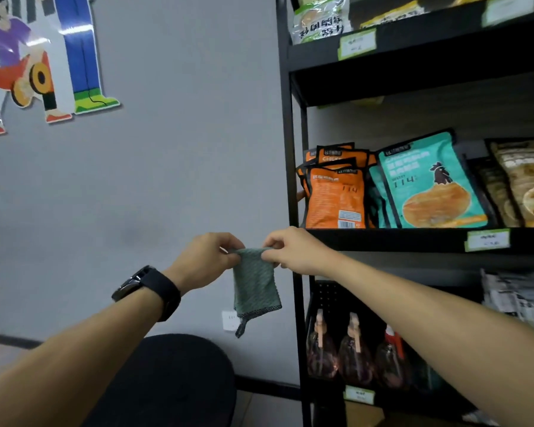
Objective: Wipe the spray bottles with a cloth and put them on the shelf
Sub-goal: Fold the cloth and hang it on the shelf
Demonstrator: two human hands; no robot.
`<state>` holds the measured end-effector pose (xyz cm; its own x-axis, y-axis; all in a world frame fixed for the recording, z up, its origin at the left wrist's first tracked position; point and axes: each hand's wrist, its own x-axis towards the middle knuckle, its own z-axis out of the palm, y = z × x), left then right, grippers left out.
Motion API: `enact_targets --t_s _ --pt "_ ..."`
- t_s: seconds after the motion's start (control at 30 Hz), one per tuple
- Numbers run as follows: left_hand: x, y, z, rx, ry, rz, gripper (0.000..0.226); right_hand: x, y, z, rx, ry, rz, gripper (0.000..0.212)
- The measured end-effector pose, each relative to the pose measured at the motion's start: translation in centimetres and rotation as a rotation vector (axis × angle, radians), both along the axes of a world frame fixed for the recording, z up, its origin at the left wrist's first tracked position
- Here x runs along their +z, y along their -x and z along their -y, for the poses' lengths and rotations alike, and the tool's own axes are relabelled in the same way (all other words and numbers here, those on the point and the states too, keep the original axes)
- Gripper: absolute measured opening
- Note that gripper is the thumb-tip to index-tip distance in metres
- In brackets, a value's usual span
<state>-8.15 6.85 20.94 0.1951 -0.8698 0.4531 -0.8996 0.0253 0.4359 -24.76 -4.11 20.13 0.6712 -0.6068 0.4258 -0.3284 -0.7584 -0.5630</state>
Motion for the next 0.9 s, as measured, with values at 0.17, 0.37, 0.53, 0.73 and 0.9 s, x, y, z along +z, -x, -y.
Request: enact_targets --t_s 0.17,0.37,0.53,0.73,0.9 --pt "-0.8 3.4 2.4 -0.073 -0.008 0.018 0.012 -0.8 4.1 1.2 -0.076 0.011 -0.015 0.011" --pt "-2.7 8.1 5.7 -0.175 -0.025 0.013 0.012 -2.2 9.9 2.3 -0.181 0.001 -0.043 0.011" --pt "-4.4 12.3 8.1 -0.285 -0.068 0.011 0.011 -3.5 14.8 2.9 -0.263 -0.036 -0.077 0.01" --pt "-6.0 16.7 10.5 -0.381 -0.088 0.018 0.014 -5.2 19.9 3.4 -0.353 -0.092 -0.063 0.01" --pt "-7.0 20.3 12.3 -0.45 -0.106 0.036 0.012 -6.5 23.7 4.0 -0.416 -0.13 -0.065 0.011"
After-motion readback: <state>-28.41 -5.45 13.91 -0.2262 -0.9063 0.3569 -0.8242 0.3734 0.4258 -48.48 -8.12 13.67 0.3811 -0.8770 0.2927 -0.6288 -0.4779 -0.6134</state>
